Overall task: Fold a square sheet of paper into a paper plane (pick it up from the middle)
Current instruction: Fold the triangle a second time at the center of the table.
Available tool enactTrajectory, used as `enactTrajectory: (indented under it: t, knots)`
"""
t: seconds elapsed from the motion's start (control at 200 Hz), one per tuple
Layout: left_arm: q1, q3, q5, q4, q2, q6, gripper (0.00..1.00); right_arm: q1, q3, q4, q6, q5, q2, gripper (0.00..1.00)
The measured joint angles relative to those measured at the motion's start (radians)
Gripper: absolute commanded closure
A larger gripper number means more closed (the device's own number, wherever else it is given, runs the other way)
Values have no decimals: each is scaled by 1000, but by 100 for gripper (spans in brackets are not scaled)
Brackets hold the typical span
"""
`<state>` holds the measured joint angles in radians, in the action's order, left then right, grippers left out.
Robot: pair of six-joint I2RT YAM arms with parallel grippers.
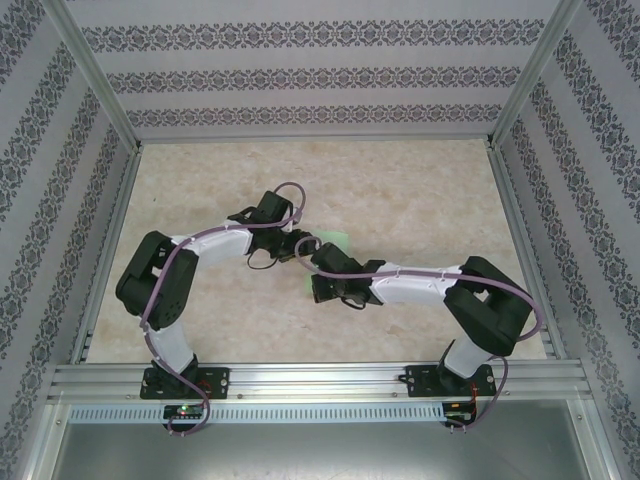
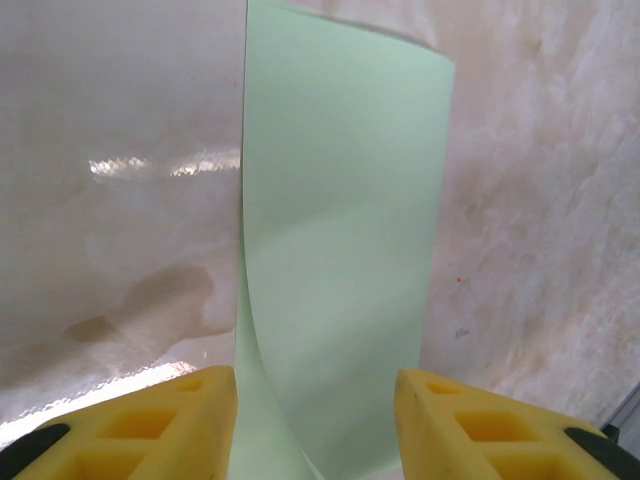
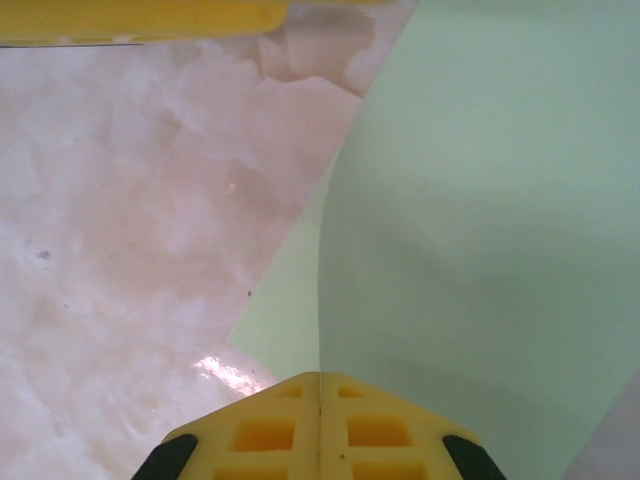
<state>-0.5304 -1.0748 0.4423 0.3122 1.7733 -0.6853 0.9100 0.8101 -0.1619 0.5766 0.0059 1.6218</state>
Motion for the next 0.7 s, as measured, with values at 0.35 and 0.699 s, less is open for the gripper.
enactTrajectory:
  t: [0.35,0.699]
  knots:
    - [0,49,-50,13,-91,3,72,-135,-74,185,43,-249,-8,100]
    - [0,87,-96,27,-145,2,78,-140,-78,379,198,-327,25,100]
